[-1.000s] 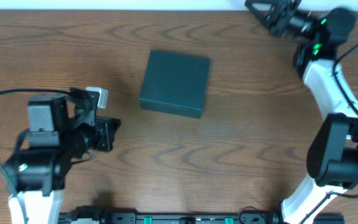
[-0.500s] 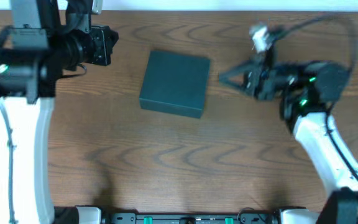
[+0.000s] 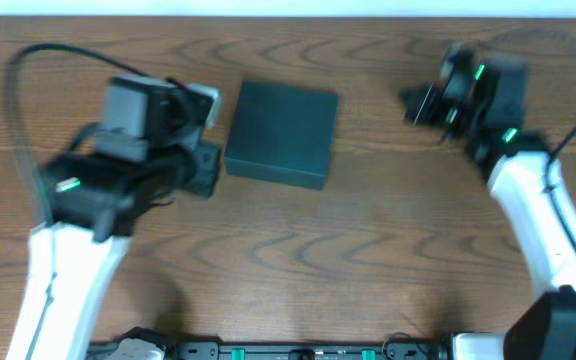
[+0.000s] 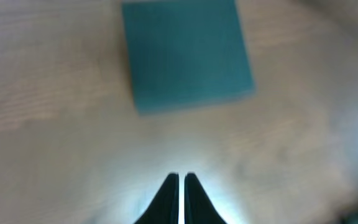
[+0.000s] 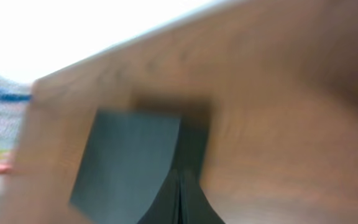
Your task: Pack container
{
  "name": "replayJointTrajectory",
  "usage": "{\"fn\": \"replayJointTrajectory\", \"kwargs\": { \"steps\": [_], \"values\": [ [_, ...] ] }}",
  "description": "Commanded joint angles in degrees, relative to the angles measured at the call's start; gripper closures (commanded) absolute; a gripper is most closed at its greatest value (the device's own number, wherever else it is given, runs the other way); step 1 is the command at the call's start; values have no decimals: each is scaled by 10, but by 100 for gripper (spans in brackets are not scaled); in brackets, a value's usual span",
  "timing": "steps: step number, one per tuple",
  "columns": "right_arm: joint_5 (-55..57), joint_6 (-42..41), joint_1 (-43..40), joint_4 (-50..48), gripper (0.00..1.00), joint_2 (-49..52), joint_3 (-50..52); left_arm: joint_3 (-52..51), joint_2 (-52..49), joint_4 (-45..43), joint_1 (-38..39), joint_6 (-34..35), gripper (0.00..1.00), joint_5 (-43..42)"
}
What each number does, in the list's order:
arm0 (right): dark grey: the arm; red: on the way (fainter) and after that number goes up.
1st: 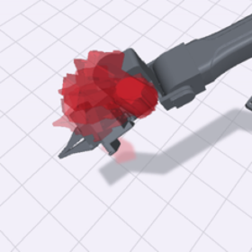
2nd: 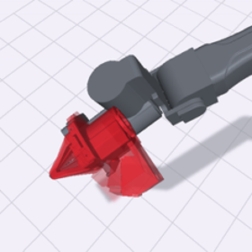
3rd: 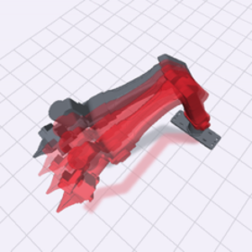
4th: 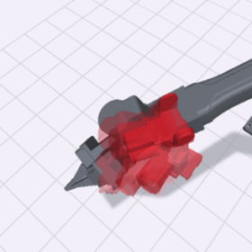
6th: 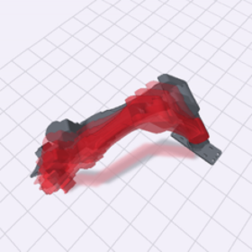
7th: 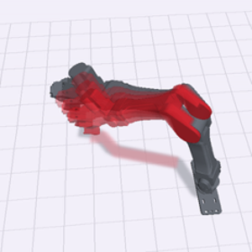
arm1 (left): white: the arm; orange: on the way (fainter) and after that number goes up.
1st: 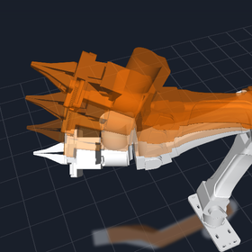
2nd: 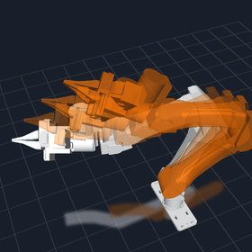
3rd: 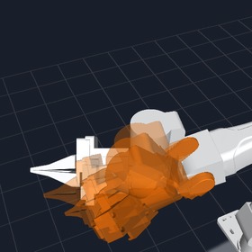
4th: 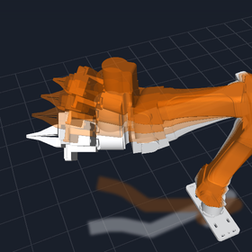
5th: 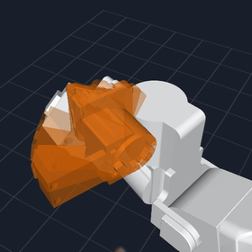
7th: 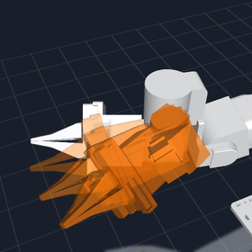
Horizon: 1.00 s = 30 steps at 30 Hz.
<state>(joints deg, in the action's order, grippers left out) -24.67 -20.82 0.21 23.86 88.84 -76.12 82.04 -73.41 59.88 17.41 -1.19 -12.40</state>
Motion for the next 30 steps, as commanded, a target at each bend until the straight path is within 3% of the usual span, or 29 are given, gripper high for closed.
{"fn": "replayJointTrajectory", "kwargs": {
  "steps": [1,3,6,8,11,14,19,21,24,27,30],
  "values": [
    [109,101,-4,102,99,12,-158,-139,-9,-157,-11,57,94,19],
    [156,117,-1,202,99,10,-242,-178,-44,-275,-32,74,92,19],
    [200,132,15,340,99,-2,-315,-144,-106,-336,-83,90,91,-27],
    [205,130,35,422,98,-20,-311,-67,-144,-291,-126,90,94,-79],
    [291,71,47,491,99,-55,-249,44,-155,-133,-175,57,94,-34],
    [351,32,-6,468,99,-124,-120,85,-141,-41,-276,62,94,55],
    [162,116,-242,277,99,-176,56,83,-167,-82,-484,49,94,-119],
    [71,113,-321,205,98,-136,75,86,-191,-119,-515,52,94,-119],
    [47,99,-340,150,98,-24,38,117,-247,-153,-502,84,94,-119],
    [45,83,-264,179,98,156,-116,212,-350,-155,-440,124,94,-162],
    [37,85,-165,276,98,299,-320,312,-436,-104,-364,138,94,-206]
  ]
}}
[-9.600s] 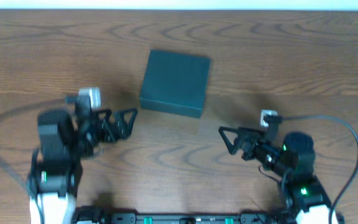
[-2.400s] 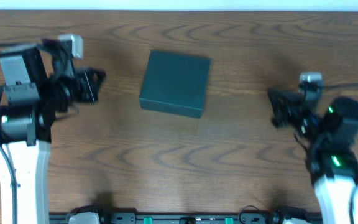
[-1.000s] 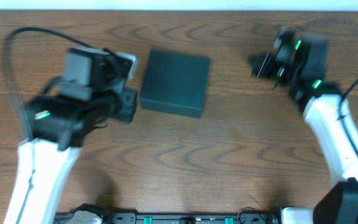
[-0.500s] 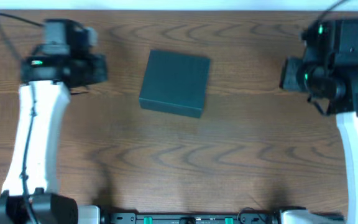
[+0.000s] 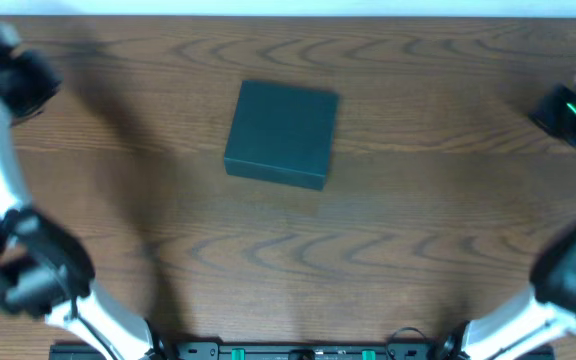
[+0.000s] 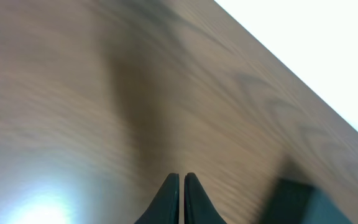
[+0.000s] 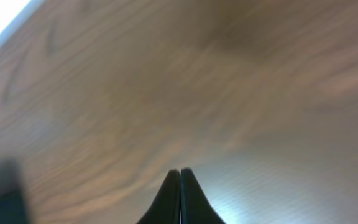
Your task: Pack container
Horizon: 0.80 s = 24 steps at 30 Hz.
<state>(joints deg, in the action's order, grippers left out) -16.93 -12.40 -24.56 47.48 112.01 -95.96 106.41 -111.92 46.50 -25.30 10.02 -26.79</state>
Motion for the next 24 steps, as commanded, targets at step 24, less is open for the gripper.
{"fn": "replayJointTrajectory", "kwargs": {
  "steps": [24],
  "values": [
    [191,-35,337,272,99,-329,-103,-50,441,267,230,-115,94,95]
  ]
}}
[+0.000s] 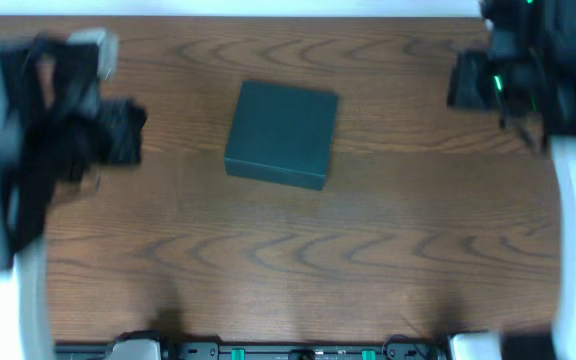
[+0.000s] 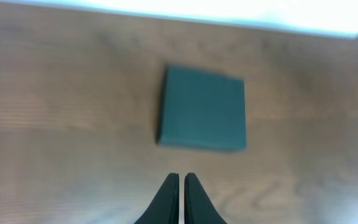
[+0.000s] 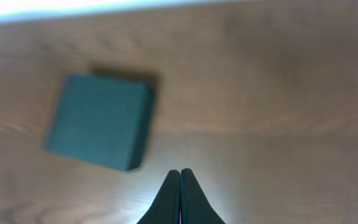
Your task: Pack container
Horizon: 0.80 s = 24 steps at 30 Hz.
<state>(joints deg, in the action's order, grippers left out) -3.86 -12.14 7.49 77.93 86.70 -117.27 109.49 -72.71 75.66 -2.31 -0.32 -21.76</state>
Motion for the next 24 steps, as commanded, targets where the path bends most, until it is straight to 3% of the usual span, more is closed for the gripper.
{"fn": "replayJointTrajectory", "kwargs": {
  "steps": [1,6,9,12,17,22,24],
  "values": [
    [60,-41,16,-75,99,-111,177,-129,75,-57,0,-5,94,54],
    [39,-57,-2,-253,99,-167,418,-323,101,-234,0,52,94,37],
    [-16,-56,-15,-324,99,-112,445,-367,26,-343,0,68,94,11],
    [-75,-57,-37,-393,99,-5,401,-321,-94,-398,-1,81,94,2],
    [-120,-48,-59,-286,99,140,260,-167,-254,-277,-4,62,94,-100],
    [-62,-29,-66,-223,99,144,229,-141,-245,-223,-15,41,94,-46],
    [-81,-57,-90,-218,99,132,229,-141,-223,-218,-42,49,94,-32]
  ]
}}
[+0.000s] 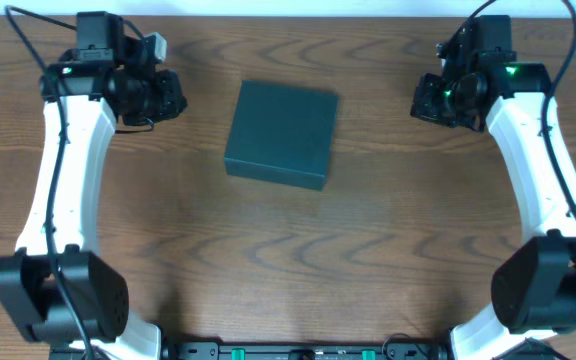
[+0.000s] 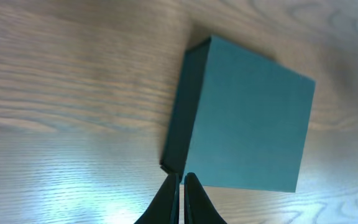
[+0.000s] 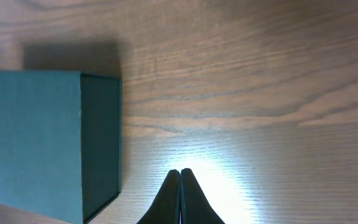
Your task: Pack container
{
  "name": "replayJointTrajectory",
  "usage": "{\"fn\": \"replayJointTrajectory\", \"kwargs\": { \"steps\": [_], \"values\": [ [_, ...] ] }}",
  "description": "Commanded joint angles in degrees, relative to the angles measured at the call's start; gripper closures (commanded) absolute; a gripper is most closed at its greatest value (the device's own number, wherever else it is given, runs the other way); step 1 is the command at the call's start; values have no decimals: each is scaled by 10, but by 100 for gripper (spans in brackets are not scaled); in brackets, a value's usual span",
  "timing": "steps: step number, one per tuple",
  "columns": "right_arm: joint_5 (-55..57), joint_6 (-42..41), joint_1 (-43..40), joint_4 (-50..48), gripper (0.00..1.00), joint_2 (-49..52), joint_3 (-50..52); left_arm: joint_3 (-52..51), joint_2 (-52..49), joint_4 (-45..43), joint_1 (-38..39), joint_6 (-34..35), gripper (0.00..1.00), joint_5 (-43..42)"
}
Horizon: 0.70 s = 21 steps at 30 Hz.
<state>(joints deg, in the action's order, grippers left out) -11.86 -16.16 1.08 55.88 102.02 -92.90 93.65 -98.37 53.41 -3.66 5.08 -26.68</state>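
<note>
A dark teal square box (image 1: 282,133) with its lid on lies on the wooden table at the middle, toward the back. It also shows as the box (image 2: 244,115) in the left wrist view and the box (image 3: 45,140) in the right wrist view. My left gripper (image 1: 173,97) hovers to the box's left, shut with nothing in it; its tips (image 2: 180,178) point at the box's near corner. My right gripper (image 1: 420,100) hovers to the box's right, shut and empty, tips (image 3: 180,172) over bare wood.
The wooden table (image 1: 288,260) spreads around the box. Its back edge (image 1: 288,15) meets a white wall. A black rail (image 1: 288,350) runs along the front edge.
Both arms have come in nearer the box: the left gripper now sits just left of it, the right gripper just right of it. Both are still shut. The box has not moved.
At first both shut grippers flanked the box closely. Then they were far out at the table's left and right edges. Then they were back over the rear corners, and now they hover on either side of the box, which stayed put.
</note>
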Motion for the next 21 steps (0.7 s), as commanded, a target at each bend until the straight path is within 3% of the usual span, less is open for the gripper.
{"fn": "replayJointTrajectory", "kwargs": {
  "steps": [1,3,4,5,7,8,11,12,14,15,16,17,18,19,21],
  "values": [
    [-48,-32,-34,-8,99,-23,-14,17,35,-7,-36,17,94,3],
    [-140,-38,-19,-62,98,-23,-14,17,33,-46,-30,22,94,-89],
    [-111,-25,6,-73,99,-23,-14,17,32,-49,-15,12,94,-77],
    [-52,-15,26,-63,99,-23,-17,17,32,-36,-2,2,94,-10],
    [109,-28,45,0,99,-23,-28,18,36,22,4,23,94,204],
    [120,-27,40,17,99,-23,-29,18,37,39,-5,23,94,216],
    [-93,-18,5,-21,98,-20,-26,17,35,21,-23,-45,94,-78],
    [-163,-16,8,-51,98,-20,-27,17,33,6,-13,-46,94,-68],
    [-87,30,33,-36,99,-22,-33,17,32,16,-3,-3,94,116],
    [40,29,43,13,99,-23,-41,17,34,34,-9,-4,94,125],
    [95,15,44,36,99,-24,-41,17,36,45,-14,-31,95,64],
    [74,7,38,36,99,-23,-41,17,36,47,-13,-57,94,-1],
    [1,7,32,19,99,-23,-40,17,35,41,-6,-64,94,-10],
    [-99,16,31,-7,99,-23,-40,17,32,32,5,-57,94,23],
    [-144,56,42,-19,99,-23,-40,17,30,34,11,-33,92,73]
  ]
}}
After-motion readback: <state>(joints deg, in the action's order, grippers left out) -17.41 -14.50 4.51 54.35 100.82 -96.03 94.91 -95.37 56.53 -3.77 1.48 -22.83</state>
